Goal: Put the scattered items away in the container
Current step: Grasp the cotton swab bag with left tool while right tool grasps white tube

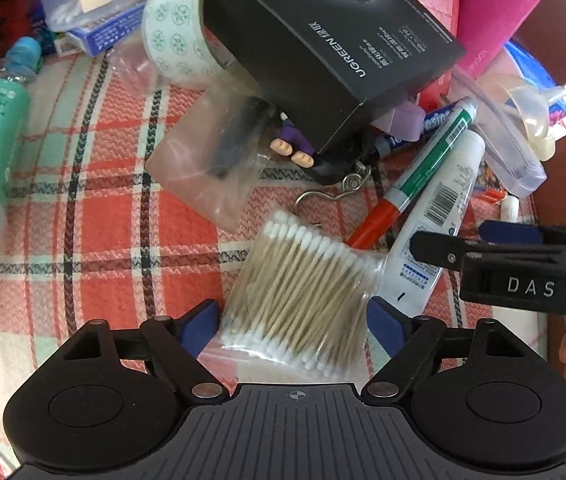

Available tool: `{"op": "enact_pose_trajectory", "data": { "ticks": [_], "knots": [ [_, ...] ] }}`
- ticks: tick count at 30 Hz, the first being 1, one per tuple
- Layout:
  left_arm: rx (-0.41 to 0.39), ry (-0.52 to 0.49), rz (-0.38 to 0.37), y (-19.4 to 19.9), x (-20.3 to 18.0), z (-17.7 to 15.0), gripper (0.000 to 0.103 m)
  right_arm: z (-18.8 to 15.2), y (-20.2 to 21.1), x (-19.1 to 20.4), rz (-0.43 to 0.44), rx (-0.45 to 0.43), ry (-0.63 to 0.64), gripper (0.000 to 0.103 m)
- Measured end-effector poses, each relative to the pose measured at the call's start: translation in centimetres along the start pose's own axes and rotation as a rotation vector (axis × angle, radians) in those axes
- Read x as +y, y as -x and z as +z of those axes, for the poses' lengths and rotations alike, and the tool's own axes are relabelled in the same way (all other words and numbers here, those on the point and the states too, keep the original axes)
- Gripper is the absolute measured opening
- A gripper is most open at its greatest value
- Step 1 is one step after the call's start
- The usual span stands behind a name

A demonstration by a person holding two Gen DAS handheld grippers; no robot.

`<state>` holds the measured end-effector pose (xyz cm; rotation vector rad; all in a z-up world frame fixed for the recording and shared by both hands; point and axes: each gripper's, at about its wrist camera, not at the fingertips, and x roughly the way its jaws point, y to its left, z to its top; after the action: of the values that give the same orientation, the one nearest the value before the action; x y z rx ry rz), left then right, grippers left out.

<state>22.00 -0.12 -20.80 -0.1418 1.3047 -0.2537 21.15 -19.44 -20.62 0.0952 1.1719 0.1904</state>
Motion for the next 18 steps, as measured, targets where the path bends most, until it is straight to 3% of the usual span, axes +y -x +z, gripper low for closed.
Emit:
{"op": "enact_pose_trajectory", "data": {
  "ticks": [7, 8, 10, 11, 14, 17, 18],
  "knots": [
    [0.009, -0.044, 0.035, -0.5, -0.6, 0.4, 0.087, 0.5, -0.5, 0.4, 0.04, 0.008, 0.024, 0.073],
    [0.012, -0.054, 0.049, -0.6, -0.8, 0.5, 0.078, 0.5, -0.5, 0.5, 0.04, 0.008, 0.031, 0.072],
    [0.018, -0.071, 0.081, -0.5, -1.2, 0.5, 0.073, 0.5, -0.3, 0.4, 0.052, 0.008, 0.039, 0.069],
    [0.021, -0.072, 0.091, -0.5, -1.2, 0.6, 0.069, 0.5, -0.2, 0.3, 0.061, 0.007, 0.042, 0.056],
    [0.032, -0.041, 0.101, -0.3, -1.2, 0.7, 0.065, 0.3, 0.4, 0.0, 0.09, 0.022, 0.043, 0.046],
    [0.043, -0.01, 0.098, -0.1, -1.0, 0.5, 0.062, -0.1, 1.1, -0.4, 0.116, 0.043, 0.042, 0.025],
    [0.046, 0.003, 0.092, 0.0, -0.9, 0.3, 0.06, -0.2, 1.4, -0.4, 0.115, 0.052, 0.051, 0.023]
  ]
}}
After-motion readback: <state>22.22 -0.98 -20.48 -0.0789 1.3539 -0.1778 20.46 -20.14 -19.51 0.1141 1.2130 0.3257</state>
